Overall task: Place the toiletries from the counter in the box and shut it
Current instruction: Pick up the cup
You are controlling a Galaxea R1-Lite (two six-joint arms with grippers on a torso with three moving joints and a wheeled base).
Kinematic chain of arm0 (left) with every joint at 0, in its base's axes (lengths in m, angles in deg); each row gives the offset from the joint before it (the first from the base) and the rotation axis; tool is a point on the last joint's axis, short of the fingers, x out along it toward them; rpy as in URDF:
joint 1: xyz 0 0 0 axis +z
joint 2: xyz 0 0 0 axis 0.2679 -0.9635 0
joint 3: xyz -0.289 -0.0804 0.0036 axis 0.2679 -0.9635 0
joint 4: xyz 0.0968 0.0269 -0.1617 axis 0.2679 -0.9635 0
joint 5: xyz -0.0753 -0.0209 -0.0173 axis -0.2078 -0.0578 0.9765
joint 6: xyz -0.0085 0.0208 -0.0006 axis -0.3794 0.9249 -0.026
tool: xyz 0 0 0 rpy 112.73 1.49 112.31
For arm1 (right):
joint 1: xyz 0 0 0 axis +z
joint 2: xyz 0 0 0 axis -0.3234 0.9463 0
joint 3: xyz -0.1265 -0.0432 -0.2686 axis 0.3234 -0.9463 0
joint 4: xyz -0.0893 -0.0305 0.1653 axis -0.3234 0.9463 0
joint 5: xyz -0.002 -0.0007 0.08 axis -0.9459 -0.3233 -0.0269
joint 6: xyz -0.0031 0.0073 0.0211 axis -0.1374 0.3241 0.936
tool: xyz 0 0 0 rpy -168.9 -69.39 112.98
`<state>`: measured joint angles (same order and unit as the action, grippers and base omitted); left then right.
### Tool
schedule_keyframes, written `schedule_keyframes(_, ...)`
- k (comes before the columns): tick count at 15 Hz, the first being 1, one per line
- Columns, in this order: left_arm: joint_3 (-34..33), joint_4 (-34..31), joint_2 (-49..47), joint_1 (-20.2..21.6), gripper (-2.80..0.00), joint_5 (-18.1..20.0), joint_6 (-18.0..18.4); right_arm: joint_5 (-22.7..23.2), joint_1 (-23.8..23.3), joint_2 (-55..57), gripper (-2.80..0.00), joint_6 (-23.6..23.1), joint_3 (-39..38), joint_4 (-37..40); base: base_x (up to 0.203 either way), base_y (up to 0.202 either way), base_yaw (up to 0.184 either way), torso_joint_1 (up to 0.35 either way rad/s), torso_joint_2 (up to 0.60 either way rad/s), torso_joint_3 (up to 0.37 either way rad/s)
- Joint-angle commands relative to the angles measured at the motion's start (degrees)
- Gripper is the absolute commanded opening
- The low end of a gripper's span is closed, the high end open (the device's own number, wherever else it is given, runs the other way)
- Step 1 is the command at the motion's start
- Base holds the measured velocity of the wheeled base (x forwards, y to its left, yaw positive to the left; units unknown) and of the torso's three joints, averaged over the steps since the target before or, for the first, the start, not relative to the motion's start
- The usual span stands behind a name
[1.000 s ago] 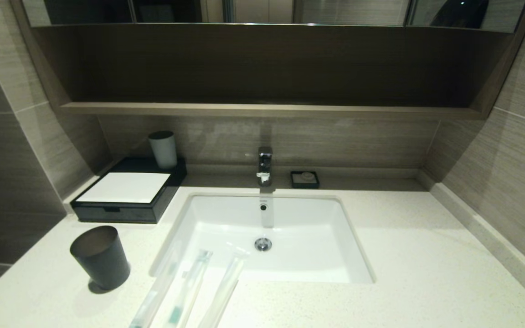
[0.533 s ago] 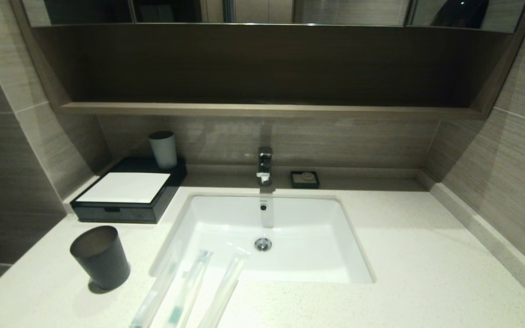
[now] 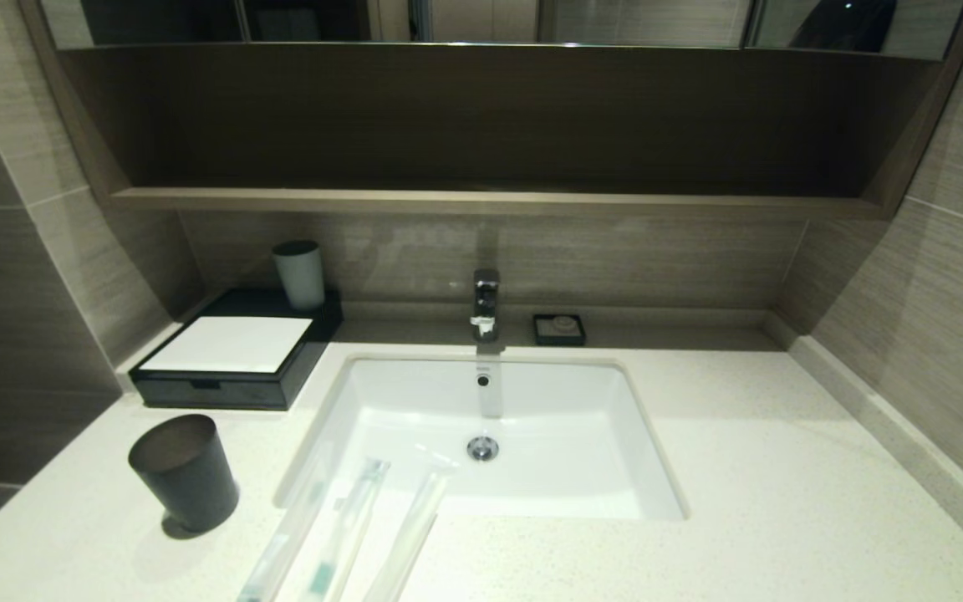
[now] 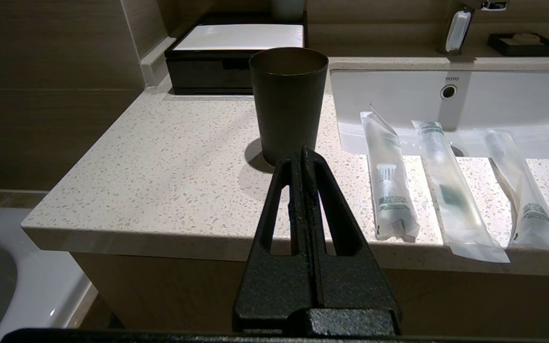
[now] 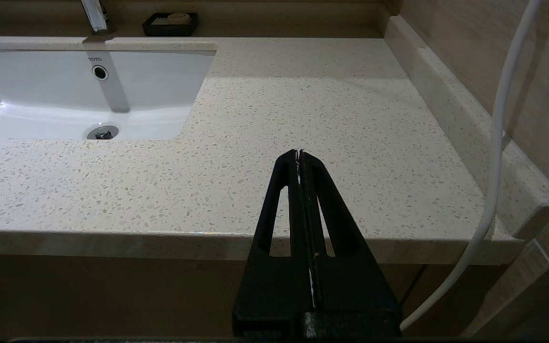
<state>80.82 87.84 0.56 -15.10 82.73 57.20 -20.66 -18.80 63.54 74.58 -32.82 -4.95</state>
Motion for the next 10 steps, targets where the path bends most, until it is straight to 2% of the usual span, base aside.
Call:
schedule_keyframes(1,0.4,-0.1,0.0,0.1,-2.80,0.1,0.0,0.0,0.0,0.0,-2.80,0.0,-0.1,0.0,0.000,0.000,0.000,0.000,0.00,0.000)
schedule_keyframes(7,4.5,-0.9,0.0,0.0,-2.80,1.6,-0.1,0.0,0.0,0.0,-2.80,0.0,-0.1,0.0,0.000,0.000,0.000,0.000,0.00,0.000)
schedule_keyframes(10,8.3,-6.2,0.0,0.0,-2.80,2.2,-0.2,0.0,0.1,0.0,-2.80,0.0,-0.1,0.0,0.000,0.000,0.000,0.000,0.00,0.000)
